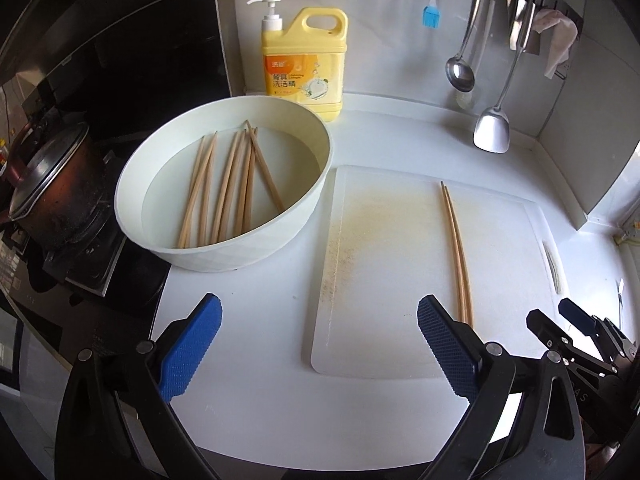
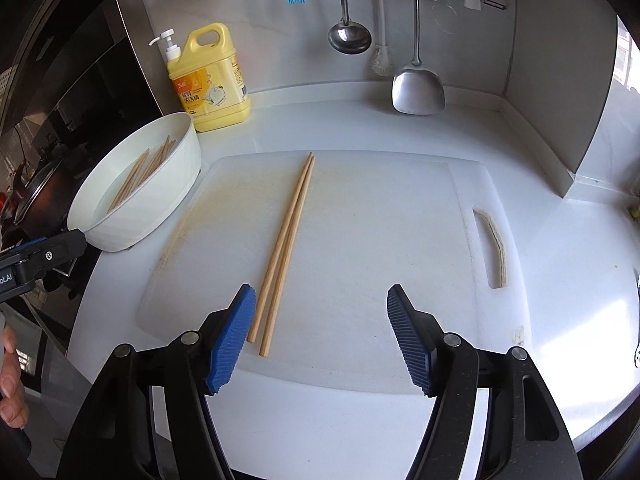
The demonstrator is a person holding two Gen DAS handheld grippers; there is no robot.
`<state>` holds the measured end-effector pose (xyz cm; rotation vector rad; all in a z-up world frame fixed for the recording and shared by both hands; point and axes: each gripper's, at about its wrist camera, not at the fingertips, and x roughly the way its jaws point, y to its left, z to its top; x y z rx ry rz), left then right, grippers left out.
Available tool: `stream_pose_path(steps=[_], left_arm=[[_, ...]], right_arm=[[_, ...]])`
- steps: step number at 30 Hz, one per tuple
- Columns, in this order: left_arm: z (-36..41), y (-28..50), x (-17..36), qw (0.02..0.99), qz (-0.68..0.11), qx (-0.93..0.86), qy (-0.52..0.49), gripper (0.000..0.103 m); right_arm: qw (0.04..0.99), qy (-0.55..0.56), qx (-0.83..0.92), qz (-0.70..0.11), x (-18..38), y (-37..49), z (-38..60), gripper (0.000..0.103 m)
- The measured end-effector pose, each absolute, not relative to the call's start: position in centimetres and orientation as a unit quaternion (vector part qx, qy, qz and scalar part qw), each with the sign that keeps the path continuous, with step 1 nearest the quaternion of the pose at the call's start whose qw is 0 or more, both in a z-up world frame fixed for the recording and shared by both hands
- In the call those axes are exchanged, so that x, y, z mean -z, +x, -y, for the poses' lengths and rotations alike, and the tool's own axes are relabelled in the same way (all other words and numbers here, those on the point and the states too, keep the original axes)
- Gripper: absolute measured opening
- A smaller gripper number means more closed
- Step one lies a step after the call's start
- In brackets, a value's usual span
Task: Organize utensils
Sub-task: 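Move both open tools back over the last chopsticks on the cutting board, then lower both open tools onto the two remaining chopsticks on the board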
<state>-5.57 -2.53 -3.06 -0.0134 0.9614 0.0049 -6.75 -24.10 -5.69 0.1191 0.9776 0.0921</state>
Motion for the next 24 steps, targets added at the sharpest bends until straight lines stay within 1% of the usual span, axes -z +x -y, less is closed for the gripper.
stream_pose_path(steps=[3,11,24], left_arm=[[2.7,-5.0,3.3,0.891,-0.453,0.017,0.006,0.097],[2.6,-3.4,4.8,0.89,-0.45,0.072,0.0,0.097],[3.2,-2.4,6.8,0.886,-0.457,0.074,0.001,0.097]], right_arm=[[0.88,0.066,-0.02,-0.47,6.5,-6.4,24.2,0.065],[0.88,0.072,0.025,-0.469,8.5,-4.6,22.9,0.065],[0.877,0.05,0.025,-0.477,11.4,-1.3,21.6,0.065]])
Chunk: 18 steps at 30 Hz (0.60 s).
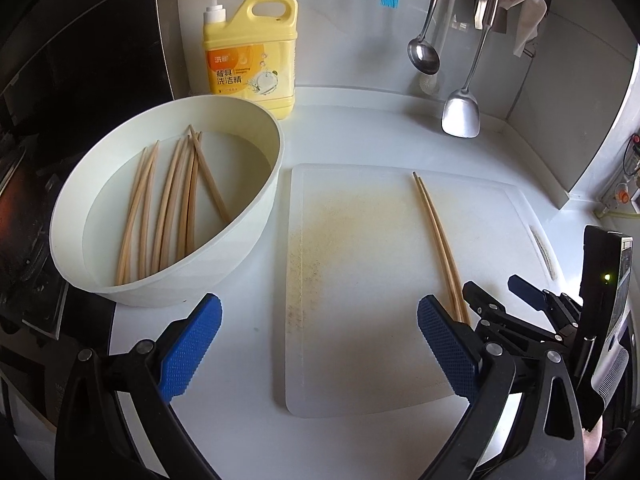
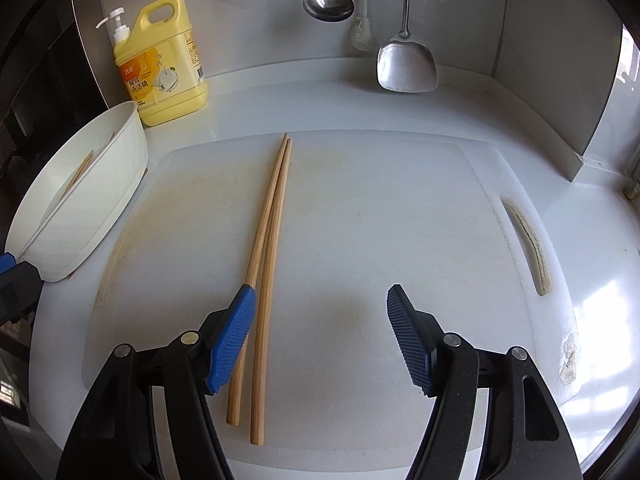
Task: Organize utensils
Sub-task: 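Lower both open tools onto the two remaining chopsticks on the board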
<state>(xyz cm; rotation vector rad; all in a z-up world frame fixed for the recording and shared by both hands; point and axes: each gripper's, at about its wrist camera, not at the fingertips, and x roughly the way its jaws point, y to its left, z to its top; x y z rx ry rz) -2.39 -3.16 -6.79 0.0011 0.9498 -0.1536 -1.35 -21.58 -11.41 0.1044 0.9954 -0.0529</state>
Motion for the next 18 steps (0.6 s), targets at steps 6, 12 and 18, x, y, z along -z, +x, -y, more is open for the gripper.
stream_pose_path(steps=[6,12,18], left_arm=[[3.3,-2.5,7.4,0.883,-0.464,0.067,0.002,0.097],[3.5,-2.6,7.7,0.882,-0.468,0.061,0.002,0.097],[4.5,-2.6,7.9,0.881,-0.468,0.063,0.001,0.097]], right_arm=[[0.88,0.031,0.02,-0.473,12.0,-1.1,21.0,0.065],[0.885,0.01,0.017,-0.465,12.3,-0.9,20.3,0.064],[0.892,-0.005,-0.009,-0.452,12.3,-0.7,19.7,0.035]])
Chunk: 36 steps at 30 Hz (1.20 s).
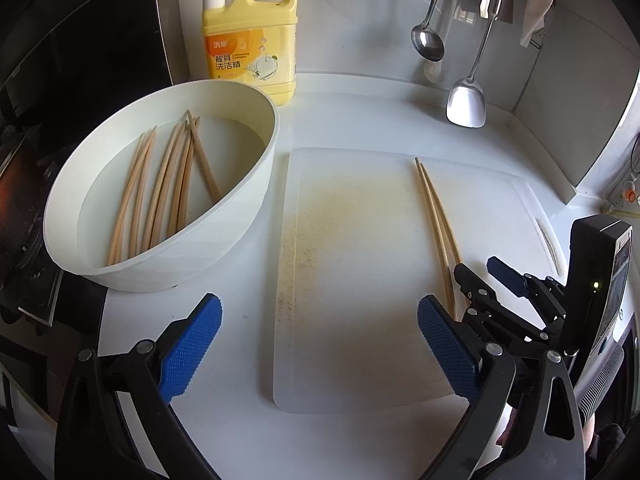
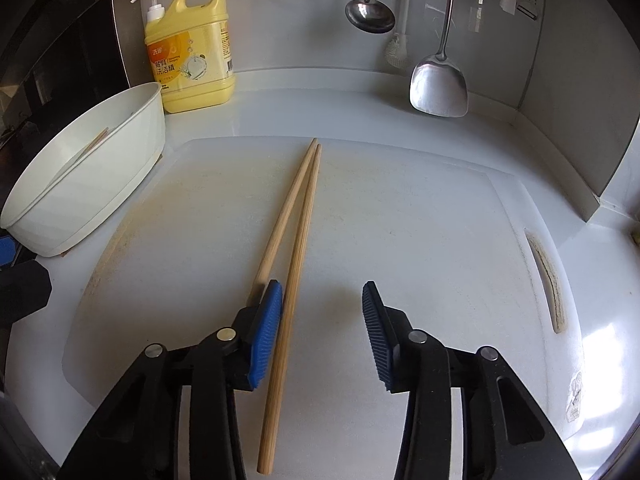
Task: Organize utensils
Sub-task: 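Lower both open tools onto the two remaining chopsticks on the board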
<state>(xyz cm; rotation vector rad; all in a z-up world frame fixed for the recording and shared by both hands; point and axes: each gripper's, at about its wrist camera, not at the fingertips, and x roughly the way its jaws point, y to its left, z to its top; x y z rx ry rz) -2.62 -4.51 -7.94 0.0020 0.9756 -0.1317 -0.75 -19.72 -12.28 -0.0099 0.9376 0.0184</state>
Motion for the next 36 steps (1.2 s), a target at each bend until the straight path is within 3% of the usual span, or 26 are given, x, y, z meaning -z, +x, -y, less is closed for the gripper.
stream_pose_path(steps=[2,4,9,32,35,36], left_arm=[[5.1,-2.6,8.1,0.882,-0.467,0.066,0.002,0.097],[5.6,-2.4,8.3,0.882,-0.467,0.07,0.001,0.097],[7.3,-1.8,9.0,0.88,-0.469,0.078,0.0,0.097],[14.8,2.3,13.8,0.879,-0.473,0.062,0.006,0.097],[15.0,2.5,14.2,0.878,-0.475,0.056,0.007,0.097],[15.0,2.6,14.4,0.878,-0.475,0.054,0.008,0.097]], right_arm=[[0.892,-0.007,-0.017,-0.451,12.3,-0.8,19.7,0.026],[0.893,-0.008,-0.018,-0.45,12.3,-0.8,20.1,0.01],[0.893,0.001,-0.022,-0.45,12.4,-0.8,21.9,0.007],[0.889,0.047,-0.005,-0.455,12.5,-1.2,31.1,0.008],[0.89,0.045,-0.013,-0.454,12.4,-0.9,31.1,0.023],[0.89,0.041,-0.015,-0.453,12.4,-0.7,30.9,0.033]])
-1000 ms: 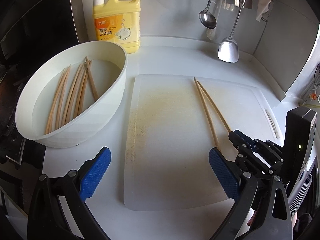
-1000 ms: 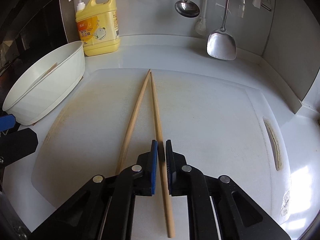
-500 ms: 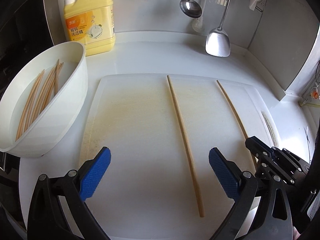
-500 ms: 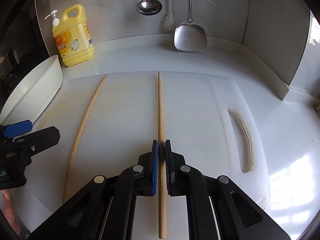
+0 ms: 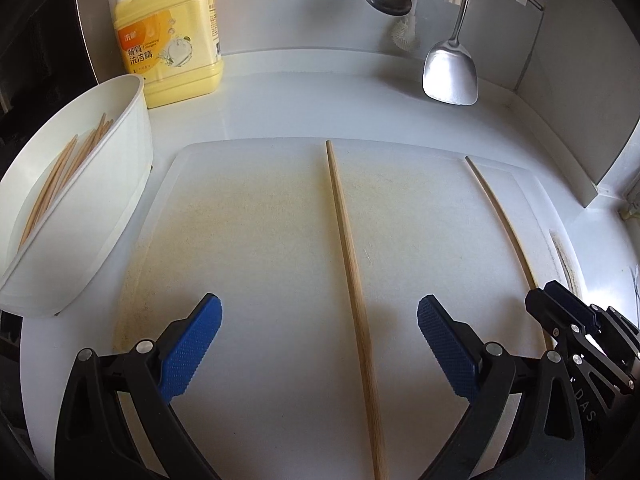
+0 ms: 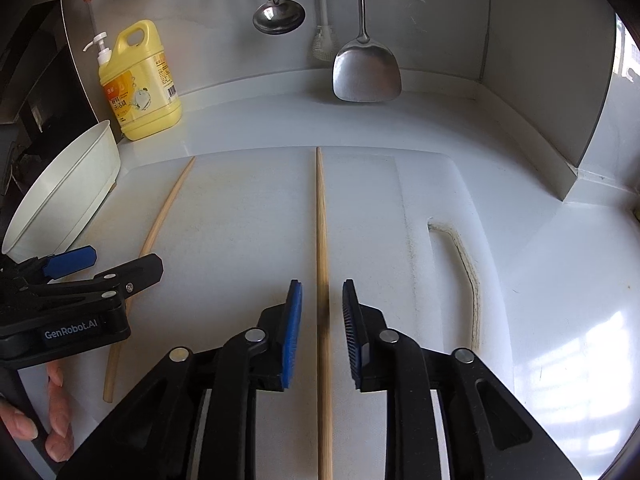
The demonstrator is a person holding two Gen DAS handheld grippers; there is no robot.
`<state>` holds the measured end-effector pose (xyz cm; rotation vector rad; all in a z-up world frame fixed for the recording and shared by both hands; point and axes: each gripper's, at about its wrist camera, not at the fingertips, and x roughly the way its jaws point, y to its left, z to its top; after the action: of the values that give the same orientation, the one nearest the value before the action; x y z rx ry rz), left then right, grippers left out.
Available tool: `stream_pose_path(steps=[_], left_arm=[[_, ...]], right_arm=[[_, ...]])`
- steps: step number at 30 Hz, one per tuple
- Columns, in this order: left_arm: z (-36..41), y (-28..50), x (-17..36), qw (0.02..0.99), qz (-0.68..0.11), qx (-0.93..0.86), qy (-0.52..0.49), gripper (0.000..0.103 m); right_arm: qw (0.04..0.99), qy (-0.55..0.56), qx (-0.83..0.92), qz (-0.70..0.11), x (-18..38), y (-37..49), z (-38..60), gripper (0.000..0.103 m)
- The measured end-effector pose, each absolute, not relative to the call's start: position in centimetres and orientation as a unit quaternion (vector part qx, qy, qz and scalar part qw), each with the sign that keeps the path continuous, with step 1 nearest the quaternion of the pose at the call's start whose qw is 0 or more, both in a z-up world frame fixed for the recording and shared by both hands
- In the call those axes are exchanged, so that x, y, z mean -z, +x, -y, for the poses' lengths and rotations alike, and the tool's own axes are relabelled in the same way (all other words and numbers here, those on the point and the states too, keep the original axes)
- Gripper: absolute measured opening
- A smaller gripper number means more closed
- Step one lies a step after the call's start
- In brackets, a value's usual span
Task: Organize utensils
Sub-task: 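Lower both open tools onto the two remaining chopsticks on the board, then close the right tool on one chopstick while the left tool grasps the other, then lift both held chopsticks and carry them over the water basin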
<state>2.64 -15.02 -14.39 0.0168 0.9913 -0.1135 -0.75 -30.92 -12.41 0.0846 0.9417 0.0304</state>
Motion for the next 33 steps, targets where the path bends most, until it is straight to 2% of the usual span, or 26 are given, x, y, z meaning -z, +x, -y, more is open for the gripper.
stream_pose_path(steps=[1,7,9,11,14,16,17,19,21,33], left_arm=[[15.1,2.8,14.6,0.878,-0.476,0.053,0.009,0.097],[15.4,2.6,14.8,0.883,-0.467,0.044,0.021,0.096],[15.6,2.5,14.7,0.886,-0.462,0.044,0.023,0.091],[16.1,2.4,14.5,0.888,-0.457,0.053,0.03,0.082],[16.6,2.0,14.2,0.888,-0.453,0.063,0.036,0.068],[17.0,1.8,14.0,0.889,-0.452,0.069,0.039,0.049],[17.2,1.7,13.9,0.888,-0.452,0.072,0.04,0.043],[17.6,1.6,13.8,0.887,-0.453,0.078,0.043,0.018],[17.8,1.6,13.7,0.885,-0.456,0.079,0.046,0.008],[15.3,-1.0,11.5,0.872,-0.481,0.098,-0.003,0.007]], right_arm=[[0.89,0.036,-0.014,-0.454,12.4,-0.6,30.8,0.038],[0.893,0.016,-0.013,-0.45,12.5,-0.2,30.5,0.038],[0.894,0.009,-0.013,-0.448,12.5,-0.2,30.4,0.038],[0.895,0.006,-0.011,-0.445,12.6,-0.3,30.3,0.036],[0.897,-0.003,-0.014,-0.441,12.6,-0.5,29.8,0.026],[0.898,-0.01,-0.017,-0.439,12.6,-0.5,29.4,0.018],[0.898,-0.013,-0.019,-0.438,12.6,-0.5,29.2,0.016],[0.898,-0.014,-0.021,-0.438,12.6,-0.5,29.0,0.008],[0.898,-0.017,-0.02,-0.439,12.6,-0.4,28.8,0.007],[0.889,0.066,-0.052,-0.45,10.5,-2.1,30.1,0.006]])
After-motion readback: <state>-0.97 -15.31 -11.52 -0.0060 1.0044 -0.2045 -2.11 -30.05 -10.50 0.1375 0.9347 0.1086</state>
